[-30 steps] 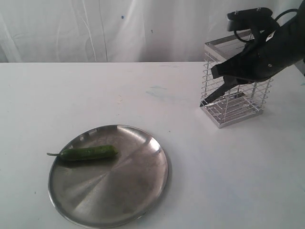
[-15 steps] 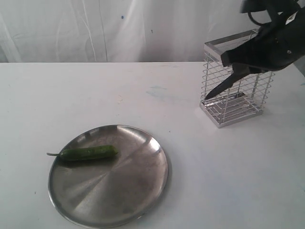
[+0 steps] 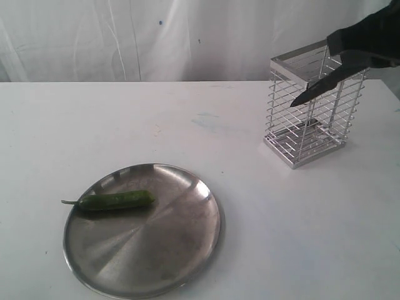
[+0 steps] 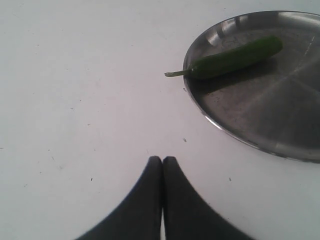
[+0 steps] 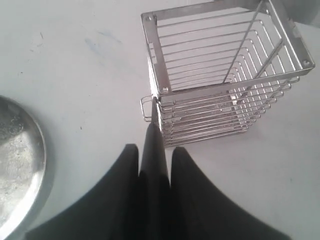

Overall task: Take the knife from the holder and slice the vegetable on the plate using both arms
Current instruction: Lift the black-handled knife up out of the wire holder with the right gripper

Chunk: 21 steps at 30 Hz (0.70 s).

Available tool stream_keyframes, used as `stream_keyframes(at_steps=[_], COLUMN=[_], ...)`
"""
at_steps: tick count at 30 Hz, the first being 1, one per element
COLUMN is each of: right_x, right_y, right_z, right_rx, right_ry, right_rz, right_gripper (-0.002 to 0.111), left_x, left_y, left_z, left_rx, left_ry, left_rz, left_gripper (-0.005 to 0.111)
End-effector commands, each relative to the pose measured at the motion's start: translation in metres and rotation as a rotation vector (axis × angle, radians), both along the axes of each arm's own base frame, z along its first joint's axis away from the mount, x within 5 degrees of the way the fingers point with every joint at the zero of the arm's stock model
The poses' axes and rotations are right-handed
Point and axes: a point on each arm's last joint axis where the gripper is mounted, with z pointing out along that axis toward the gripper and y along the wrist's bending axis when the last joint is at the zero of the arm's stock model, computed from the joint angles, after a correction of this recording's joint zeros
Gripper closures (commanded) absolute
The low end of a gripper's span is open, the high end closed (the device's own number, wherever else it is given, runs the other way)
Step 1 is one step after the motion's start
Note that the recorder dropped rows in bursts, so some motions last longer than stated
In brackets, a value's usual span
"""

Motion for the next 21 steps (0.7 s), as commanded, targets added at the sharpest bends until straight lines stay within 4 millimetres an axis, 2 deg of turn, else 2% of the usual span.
stream_keyframes(at_steps=[1, 16, 20, 21], right_x=[-0.014, -0.022, -0.027, -0.027], right_y=[0.002, 0.019, 0.033, 0.036], right_z=[0.012, 0.017, 0.012, 0.005], right_rx=[0.076, 0.242, 0.400, 0.448], right_ry=[-0.014, 0.020, 0.049, 0.064], right_rz=[0.005, 0.139, 0.229, 0.242], right_gripper=[0.108, 0.108, 0.108, 0.108], left_x=[0.000, 0.000, 0.000, 0.000], left_y=[0.000, 0.000, 0.000, 0.000], left_z=[-0.002, -0.002, -0.002, -0.002], left_rx=[-0.016, -0.016, -0.016, -0.016], left_ry=[0.008, 0.008, 0.008, 0.008], left_rz=[0.003, 0.003, 0.003, 0.003], left_gripper=[0.107, 0.107, 0.107, 0.107])
